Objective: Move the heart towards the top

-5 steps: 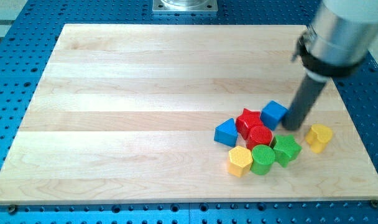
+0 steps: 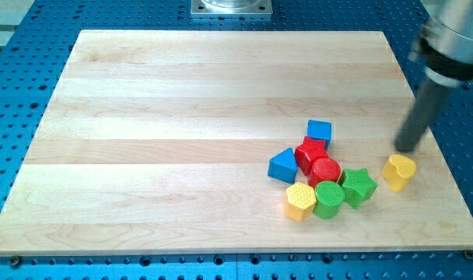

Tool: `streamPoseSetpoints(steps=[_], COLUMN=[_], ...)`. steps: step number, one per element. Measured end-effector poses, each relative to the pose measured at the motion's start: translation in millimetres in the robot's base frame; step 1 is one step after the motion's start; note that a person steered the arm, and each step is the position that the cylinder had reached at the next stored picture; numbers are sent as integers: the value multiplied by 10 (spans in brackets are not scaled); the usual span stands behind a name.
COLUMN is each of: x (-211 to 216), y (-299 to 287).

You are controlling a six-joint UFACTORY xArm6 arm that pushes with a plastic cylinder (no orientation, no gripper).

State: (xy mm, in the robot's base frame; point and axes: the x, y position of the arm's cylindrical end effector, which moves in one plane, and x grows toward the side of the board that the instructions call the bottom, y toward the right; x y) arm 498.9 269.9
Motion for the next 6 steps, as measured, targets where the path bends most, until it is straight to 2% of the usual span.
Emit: streamPoseSetpoints(steps=[1,2,3,4,5,6], x=[705,459,-348,-995,-1149,-1749], y=[55,-550,-904,-908,-966,-1305])
